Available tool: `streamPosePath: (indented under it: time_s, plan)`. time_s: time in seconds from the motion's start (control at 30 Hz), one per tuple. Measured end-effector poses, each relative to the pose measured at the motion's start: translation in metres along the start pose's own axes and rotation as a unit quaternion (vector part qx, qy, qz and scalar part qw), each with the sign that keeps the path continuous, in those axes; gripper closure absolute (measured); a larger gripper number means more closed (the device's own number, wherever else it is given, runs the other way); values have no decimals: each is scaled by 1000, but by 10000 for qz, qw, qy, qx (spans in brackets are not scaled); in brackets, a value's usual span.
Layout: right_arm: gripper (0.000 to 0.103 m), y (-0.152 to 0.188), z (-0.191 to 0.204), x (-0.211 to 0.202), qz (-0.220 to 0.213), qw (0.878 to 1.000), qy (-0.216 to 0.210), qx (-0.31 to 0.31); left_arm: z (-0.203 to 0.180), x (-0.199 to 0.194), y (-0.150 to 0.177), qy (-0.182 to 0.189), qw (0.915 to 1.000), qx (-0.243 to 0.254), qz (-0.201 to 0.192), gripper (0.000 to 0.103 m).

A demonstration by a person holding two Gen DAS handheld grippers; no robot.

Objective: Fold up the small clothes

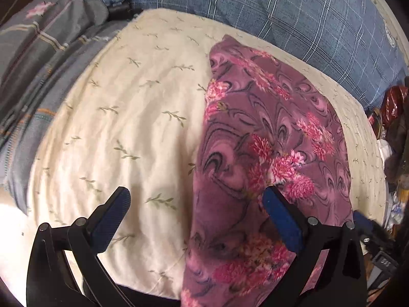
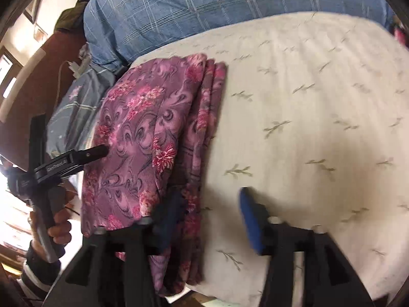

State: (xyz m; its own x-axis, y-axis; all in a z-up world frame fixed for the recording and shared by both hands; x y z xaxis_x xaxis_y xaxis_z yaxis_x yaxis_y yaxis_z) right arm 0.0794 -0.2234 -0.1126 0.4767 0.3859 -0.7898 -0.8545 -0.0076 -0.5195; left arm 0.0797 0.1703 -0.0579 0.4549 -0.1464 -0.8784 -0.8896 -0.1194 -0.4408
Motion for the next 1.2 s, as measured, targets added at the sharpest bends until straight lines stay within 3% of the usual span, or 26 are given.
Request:
streamPosePath:
  time_s: [0.1,0.17,0.27,0.43,0.63,0.9,1.2]
  plan:
    - [21,-3,0,-30,-438,9922,951,-681,6,-26,2,-265,9989,186,-351,0]
    - [18,-4,2,-46,-695,9848,1279,-944,10,-43,5,-516,9967,324,-534,0]
    - [4,-4,6,-69,-1094,9829,1158,-924,16,-60,13,-943,9913,571,-716,0]
    - [3,1,20,-69,-1161,9820,1067,-1037,24,-79,31,-1370,9823,874,-929,0]
    - [3,5,51,-48,-929,9807,989,-1410,28,-81,52,-1427,9801,1102,-829,0]
    - [3,14,64,-53,-1094,9701,1252,-1766,46,-87,67,-1410,9804,1157,-738,0]
    - [1,23,29,-58,-917,9840,1188,-957,22,-89,53,-781,9886,980,-840,0]
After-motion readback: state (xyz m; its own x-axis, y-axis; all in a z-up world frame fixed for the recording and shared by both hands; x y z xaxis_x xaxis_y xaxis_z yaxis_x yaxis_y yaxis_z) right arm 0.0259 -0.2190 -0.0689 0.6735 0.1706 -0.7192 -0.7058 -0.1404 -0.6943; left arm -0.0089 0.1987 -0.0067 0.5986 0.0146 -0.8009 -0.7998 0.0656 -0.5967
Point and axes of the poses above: each gripper's, at about its wrist camera, not at the fingertips, and x roughly the way its jaws point, z to its left, y to its underside, the point moved 9 cm from there along x, roughly the way its jaws point, and after that the axes turned 4 degrees about x, right-handed, at the moved point
